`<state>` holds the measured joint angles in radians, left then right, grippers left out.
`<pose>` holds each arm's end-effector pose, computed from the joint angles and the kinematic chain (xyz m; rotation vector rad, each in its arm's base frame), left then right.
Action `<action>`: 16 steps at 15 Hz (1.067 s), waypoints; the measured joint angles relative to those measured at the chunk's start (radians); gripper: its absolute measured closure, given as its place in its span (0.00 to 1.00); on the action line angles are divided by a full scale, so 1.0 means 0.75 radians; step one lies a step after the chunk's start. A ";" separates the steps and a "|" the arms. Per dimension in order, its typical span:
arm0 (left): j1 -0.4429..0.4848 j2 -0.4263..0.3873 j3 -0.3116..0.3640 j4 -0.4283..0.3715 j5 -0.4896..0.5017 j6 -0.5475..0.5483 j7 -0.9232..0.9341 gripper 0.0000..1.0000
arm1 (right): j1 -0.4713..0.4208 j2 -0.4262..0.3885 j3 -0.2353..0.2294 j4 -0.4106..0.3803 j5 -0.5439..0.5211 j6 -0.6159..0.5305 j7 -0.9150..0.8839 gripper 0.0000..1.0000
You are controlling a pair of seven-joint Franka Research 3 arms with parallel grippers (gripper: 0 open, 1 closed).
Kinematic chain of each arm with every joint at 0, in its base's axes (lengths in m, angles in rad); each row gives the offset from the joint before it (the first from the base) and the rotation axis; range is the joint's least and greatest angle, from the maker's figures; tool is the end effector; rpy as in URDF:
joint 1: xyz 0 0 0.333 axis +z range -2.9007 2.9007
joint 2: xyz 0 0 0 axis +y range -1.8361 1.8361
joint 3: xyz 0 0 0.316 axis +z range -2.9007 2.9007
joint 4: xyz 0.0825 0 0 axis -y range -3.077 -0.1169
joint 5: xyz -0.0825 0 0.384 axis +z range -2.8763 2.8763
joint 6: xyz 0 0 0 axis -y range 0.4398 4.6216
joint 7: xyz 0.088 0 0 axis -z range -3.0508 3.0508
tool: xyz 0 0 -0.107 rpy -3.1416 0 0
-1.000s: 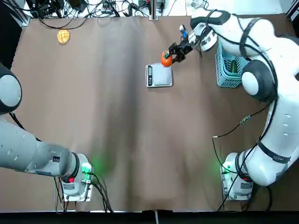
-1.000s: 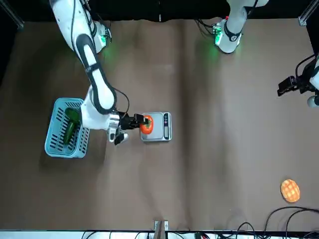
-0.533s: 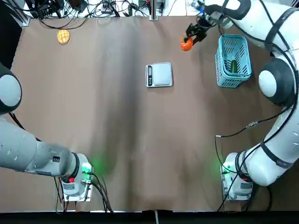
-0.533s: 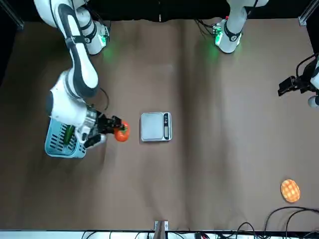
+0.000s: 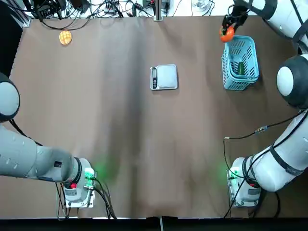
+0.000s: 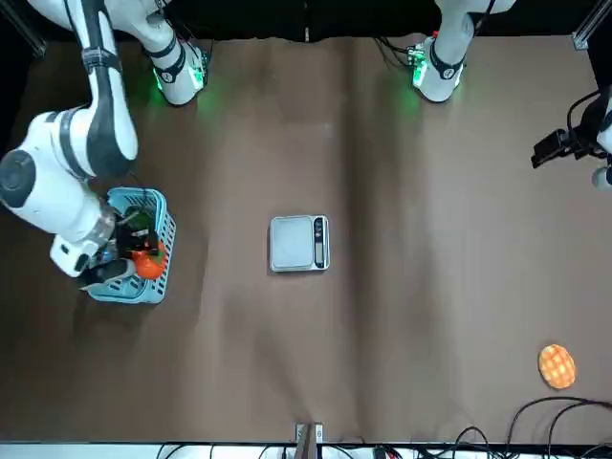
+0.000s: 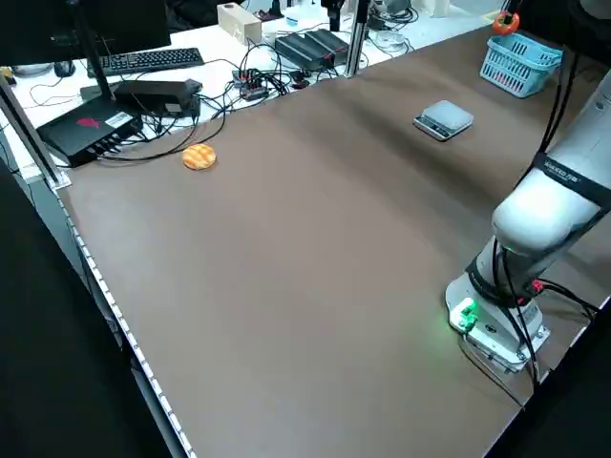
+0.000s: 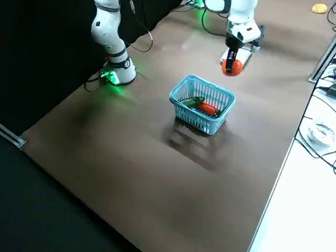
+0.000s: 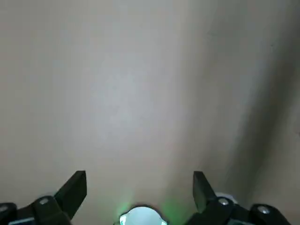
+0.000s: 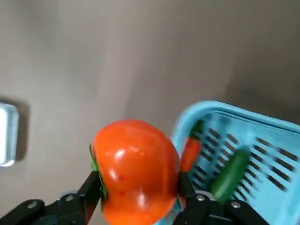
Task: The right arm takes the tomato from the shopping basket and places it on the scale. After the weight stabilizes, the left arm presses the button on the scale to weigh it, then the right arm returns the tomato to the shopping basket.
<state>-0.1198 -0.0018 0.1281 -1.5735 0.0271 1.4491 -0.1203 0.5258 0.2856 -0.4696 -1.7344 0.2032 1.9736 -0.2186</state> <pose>0.5402 0.0077 0.6144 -3.0957 -0.2019 0.1878 0.6274 0.0708 0.4270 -3.0656 -0.3219 0.0113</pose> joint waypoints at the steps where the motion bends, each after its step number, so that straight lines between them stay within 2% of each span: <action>1: 0.000 -0.010 -0.007 -0.004 0.000 -0.010 0.000 0.00 | 0.000 0.000 -0.029 0.000 -0.017 -0.019 0.011 0.29; 3: 0.000 -0.026 -0.027 -0.027 -0.001 -0.020 0.004 0.00 | -0.001 0.000 -0.072 -0.006 -0.047 -0.064 0.020 0.29; 7: -0.001 -0.030 -0.112 -0.046 -0.001 -0.060 0.006 0.00 | -0.004 0.013 -0.108 -0.025 -0.127 -0.072 0.066 0.29; 14: 0.010 -0.046 -0.099 -0.033 -0.001 -0.062 -0.003 0.00 | -0.032 0.026 -0.122 -0.022 -0.204 -0.061 0.260 0.29; 16: 0.028 -0.074 -0.108 -0.032 -0.009 -0.064 -0.003 0.00 | -0.036 0.084 -0.120 -0.023 -0.229 -0.050 0.448 0.29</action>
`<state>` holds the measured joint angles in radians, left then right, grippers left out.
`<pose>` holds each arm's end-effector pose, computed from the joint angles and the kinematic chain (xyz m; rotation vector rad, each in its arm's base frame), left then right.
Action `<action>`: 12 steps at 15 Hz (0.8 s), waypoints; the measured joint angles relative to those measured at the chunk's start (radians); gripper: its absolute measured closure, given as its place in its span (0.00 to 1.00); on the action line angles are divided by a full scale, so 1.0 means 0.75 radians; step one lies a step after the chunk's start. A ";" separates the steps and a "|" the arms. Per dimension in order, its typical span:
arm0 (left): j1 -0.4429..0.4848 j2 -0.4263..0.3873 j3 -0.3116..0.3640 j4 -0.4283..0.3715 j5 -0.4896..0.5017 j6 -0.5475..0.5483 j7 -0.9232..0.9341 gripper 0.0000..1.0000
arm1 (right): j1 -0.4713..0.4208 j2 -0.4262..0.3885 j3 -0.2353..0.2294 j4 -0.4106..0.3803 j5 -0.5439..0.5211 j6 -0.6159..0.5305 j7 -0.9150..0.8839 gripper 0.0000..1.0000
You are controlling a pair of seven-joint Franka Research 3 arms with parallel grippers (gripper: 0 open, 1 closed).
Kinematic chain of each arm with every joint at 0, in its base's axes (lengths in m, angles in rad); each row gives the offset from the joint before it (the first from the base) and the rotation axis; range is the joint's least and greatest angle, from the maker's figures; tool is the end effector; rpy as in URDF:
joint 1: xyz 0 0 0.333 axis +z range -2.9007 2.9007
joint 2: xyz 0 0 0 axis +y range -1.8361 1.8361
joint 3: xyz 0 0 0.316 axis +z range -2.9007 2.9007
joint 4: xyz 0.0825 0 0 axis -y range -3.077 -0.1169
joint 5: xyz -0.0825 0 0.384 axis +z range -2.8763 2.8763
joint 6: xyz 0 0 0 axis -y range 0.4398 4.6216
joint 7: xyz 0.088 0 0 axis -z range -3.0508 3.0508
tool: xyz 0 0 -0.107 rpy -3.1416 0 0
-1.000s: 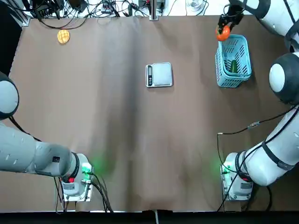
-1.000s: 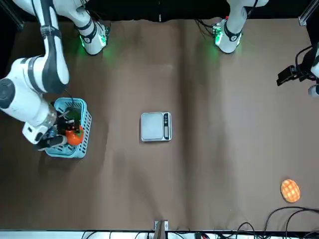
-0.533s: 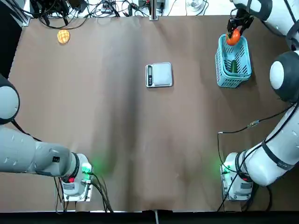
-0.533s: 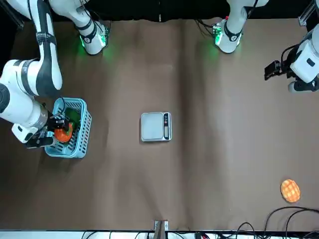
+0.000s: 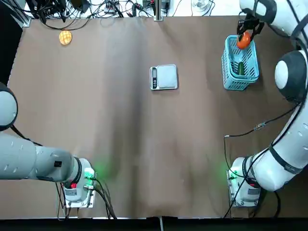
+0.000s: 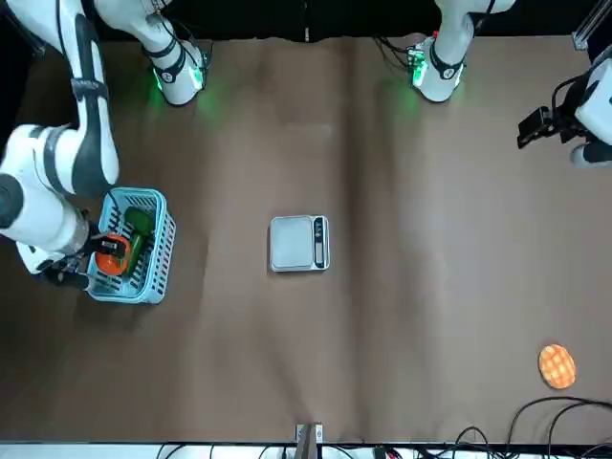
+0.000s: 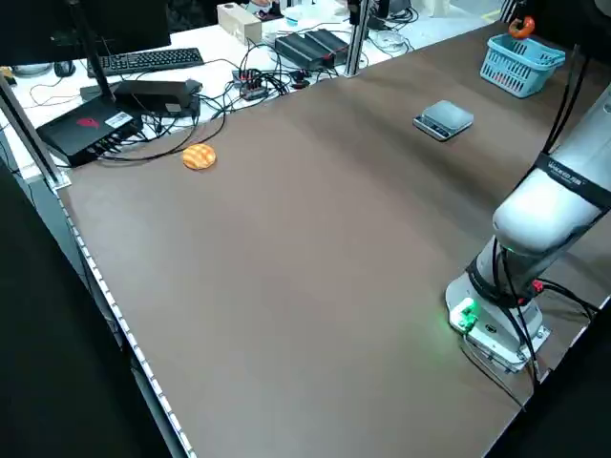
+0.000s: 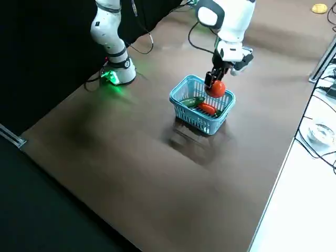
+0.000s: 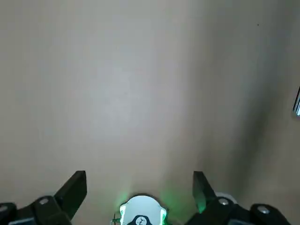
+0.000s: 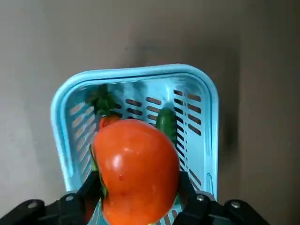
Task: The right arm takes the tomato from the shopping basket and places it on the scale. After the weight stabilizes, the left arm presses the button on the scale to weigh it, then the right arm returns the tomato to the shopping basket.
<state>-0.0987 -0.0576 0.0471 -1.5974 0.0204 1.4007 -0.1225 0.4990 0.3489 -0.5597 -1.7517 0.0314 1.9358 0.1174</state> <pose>0.5172 -0.0235 0.6294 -3.1026 -0.1128 0.2132 0.6259 -0.0082 0.3889 2.9678 -0.2587 -0.1596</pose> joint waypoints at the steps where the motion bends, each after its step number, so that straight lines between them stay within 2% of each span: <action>1: 0.021 -0.008 -0.019 0.000 0.000 -0.002 0.002 0.00 | 0.000 0.022 0.001 -0.003 -0.005 0.019 0.034 0.29; 5: 0.166 -0.016 -0.159 -0.002 0.000 -0.003 0.002 0.00 | 0.001 0.062 0.002 -0.096 -0.008 0.154 0.164 0.29; 12: 0.173 -0.016 -0.175 -0.003 0.000 -0.003 0.002 0.00 | 0.008 0.088 0.013 -0.203 -0.008 0.204 0.244 0.29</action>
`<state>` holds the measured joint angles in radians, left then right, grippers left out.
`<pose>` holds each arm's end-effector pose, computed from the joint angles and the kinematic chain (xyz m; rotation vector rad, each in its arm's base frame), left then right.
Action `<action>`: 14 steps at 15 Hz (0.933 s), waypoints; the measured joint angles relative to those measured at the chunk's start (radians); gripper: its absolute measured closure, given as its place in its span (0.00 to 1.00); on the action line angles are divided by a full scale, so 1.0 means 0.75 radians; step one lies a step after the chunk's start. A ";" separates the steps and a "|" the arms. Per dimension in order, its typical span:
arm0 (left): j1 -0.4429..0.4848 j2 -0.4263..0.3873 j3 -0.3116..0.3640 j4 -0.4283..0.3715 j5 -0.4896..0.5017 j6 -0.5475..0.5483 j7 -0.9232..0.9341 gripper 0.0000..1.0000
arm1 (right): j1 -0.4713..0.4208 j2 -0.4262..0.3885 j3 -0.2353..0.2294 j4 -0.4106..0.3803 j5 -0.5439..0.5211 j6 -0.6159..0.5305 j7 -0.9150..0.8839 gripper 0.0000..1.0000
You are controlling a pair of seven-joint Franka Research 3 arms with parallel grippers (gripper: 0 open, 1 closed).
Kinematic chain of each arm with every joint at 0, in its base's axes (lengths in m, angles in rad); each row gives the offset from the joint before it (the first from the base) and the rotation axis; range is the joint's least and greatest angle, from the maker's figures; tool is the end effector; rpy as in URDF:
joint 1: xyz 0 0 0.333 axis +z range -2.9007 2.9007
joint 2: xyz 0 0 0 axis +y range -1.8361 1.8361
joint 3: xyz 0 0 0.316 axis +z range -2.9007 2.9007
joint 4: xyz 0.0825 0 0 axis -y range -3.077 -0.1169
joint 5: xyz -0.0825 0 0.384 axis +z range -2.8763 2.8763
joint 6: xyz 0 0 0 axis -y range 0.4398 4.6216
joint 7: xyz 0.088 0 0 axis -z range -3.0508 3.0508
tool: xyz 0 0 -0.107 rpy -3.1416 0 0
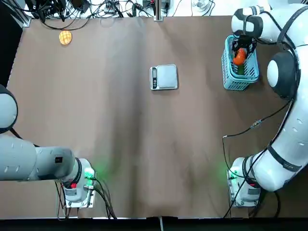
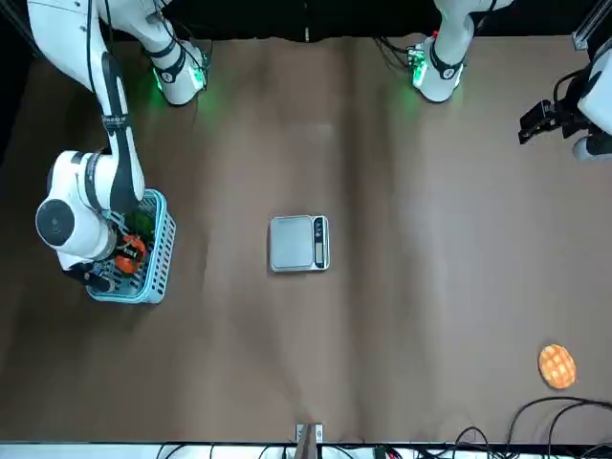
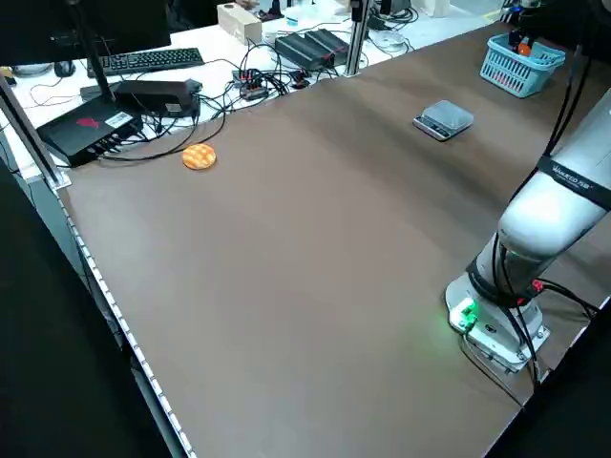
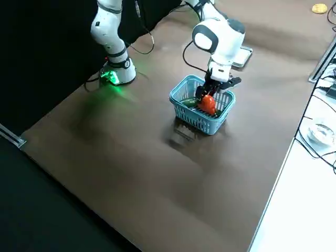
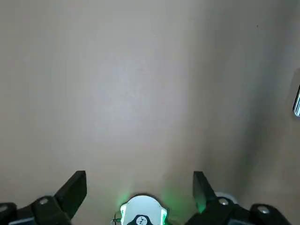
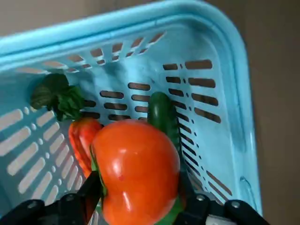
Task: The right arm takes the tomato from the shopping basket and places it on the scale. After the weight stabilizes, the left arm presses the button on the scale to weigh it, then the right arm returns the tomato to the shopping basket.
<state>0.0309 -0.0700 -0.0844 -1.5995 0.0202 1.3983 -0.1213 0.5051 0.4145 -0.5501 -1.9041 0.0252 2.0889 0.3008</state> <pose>0.5131 -0.0267 0.6346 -3.0959 -0.1093 0.1996 0.6046 -0.0101 0.2983 2.8783 -0.4942 -0.2084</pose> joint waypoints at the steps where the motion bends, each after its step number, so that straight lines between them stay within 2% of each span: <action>1: 0.001 0.000 0.000 0.000 0.000 0.000 0.000 0.00 | 0.000 0.005 0.001 -0.006 0.000 0.002 0.001 0.29; 14: 0.003 0.000 -0.004 -0.001 0.000 -0.010 -0.018 0.00 | 0.017 0.053 0.016 -0.010 -0.003 0.002 -0.025 0.29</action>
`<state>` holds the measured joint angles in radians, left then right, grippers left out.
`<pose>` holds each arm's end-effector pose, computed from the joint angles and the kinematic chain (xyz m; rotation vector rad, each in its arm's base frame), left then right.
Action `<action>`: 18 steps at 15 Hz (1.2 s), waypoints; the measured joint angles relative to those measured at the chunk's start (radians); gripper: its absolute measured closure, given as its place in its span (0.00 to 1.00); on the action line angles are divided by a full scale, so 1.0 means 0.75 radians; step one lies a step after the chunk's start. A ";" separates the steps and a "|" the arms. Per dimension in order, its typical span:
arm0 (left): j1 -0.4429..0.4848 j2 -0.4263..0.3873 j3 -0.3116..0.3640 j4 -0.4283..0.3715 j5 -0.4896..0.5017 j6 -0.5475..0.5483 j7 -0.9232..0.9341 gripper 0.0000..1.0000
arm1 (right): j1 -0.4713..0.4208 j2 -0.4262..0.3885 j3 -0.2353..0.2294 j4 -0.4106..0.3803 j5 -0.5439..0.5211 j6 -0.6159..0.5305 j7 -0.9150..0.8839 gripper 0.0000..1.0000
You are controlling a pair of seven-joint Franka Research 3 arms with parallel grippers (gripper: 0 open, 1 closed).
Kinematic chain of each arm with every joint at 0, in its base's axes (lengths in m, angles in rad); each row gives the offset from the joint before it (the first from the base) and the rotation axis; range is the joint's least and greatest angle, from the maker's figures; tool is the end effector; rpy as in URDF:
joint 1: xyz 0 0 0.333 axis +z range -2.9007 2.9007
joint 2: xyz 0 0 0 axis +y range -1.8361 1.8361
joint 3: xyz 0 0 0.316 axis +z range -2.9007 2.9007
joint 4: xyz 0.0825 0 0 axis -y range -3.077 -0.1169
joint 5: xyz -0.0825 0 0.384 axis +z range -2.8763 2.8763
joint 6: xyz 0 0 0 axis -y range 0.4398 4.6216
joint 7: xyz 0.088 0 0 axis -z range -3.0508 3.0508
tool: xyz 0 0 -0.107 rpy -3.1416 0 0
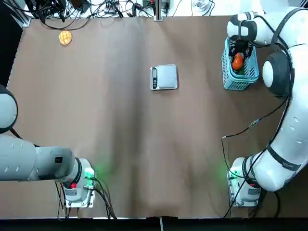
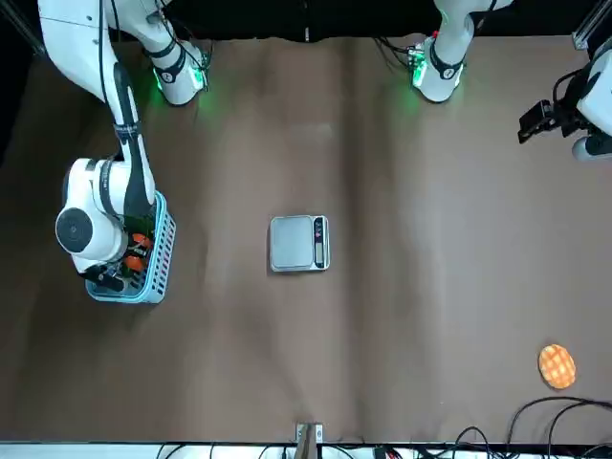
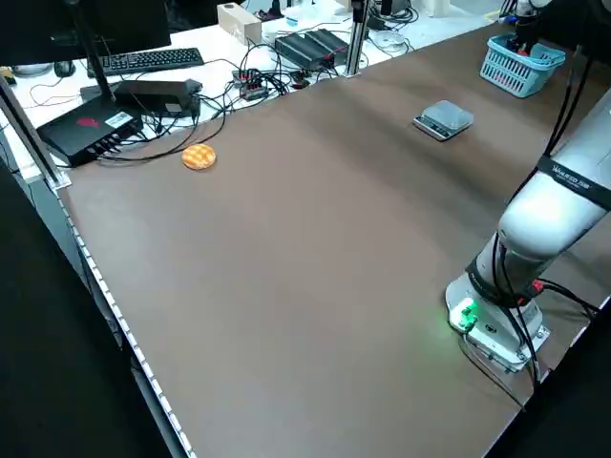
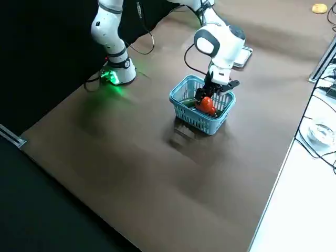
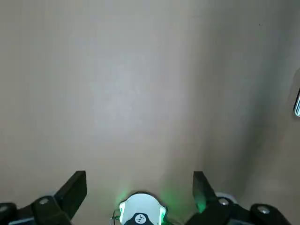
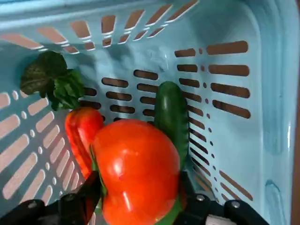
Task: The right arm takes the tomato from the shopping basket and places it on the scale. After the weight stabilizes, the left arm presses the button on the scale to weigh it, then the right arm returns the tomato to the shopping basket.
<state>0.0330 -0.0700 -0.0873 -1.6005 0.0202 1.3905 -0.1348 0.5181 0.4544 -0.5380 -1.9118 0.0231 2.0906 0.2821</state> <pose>0.5121 -0.0271 0.6336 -3.0924 -0.1290 0.2126 0.6007 0.0029 0.2729 2.8606 -0.4247 -0.2644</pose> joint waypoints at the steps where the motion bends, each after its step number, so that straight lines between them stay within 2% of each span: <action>1: 0.000 0.000 0.000 0.000 0.000 0.000 0.000 0.00 | -0.001 0.000 0.000 0.000 -0.001 0.000 -0.015 0.29; 10: 0.000 0.000 0.000 -0.001 0.000 0.000 0.000 0.00 | -0.002 0.000 -0.002 0.000 -0.002 -0.002 -0.037 0.29; 12: 0.000 0.000 0.000 -0.002 0.000 -0.002 0.000 0.00 | -0.004 0.000 -0.003 0.000 -0.002 -0.002 -0.037 0.18; 13: 0.000 0.000 0.000 -0.003 0.000 -0.004 0.000 0.00 | -0.004 0.000 -0.004 0.000 -0.002 -0.002 -0.037 0.18; 15: 0.000 0.000 0.000 -0.003 0.000 -0.005 0.000 0.00 | -0.004 0.000 -0.005 0.000 -0.003 -0.002 -0.038 0.07; 18: 0.000 0.000 0.000 -0.004 0.000 -0.006 0.000 0.00 | -0.006 0.000 -0.007 0.006 -0.003 -0.002 -0.045 0.07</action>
<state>0.0331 -0.0700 -0.0874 -1.6032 0.0202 1.3858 -0.1351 0.5134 0.4543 -0.5435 -1.9076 0.0209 2.0892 0.2484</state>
